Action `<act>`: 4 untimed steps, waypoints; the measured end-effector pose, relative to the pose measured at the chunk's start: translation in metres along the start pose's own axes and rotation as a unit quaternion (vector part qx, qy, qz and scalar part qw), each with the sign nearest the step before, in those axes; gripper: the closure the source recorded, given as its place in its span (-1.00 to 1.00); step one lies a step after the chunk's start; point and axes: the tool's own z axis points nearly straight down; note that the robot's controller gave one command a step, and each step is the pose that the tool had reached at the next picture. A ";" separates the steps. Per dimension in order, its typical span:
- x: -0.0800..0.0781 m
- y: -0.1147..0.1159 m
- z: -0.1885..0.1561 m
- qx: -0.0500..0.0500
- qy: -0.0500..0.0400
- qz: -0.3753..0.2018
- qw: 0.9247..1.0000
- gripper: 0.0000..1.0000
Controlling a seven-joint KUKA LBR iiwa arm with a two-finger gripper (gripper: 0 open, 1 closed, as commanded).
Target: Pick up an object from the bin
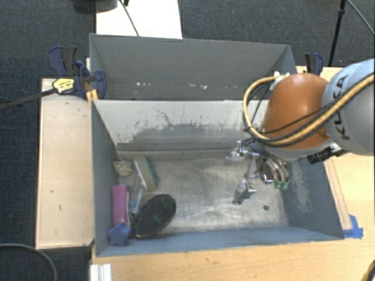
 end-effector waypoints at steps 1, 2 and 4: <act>-0.075 0.018 -0.002 0.000 -0.003 0.052 0.999 -1.00; -0.044 0.154 0.055 -0.001 0.001 -0.055 0.998 -1.00; 0.001 0.196 0.072 0.003 -0.003 -0.112 0.994 1.00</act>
Offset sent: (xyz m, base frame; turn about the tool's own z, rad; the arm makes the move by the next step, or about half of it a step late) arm 0.0716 0.0166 0.0010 0.1049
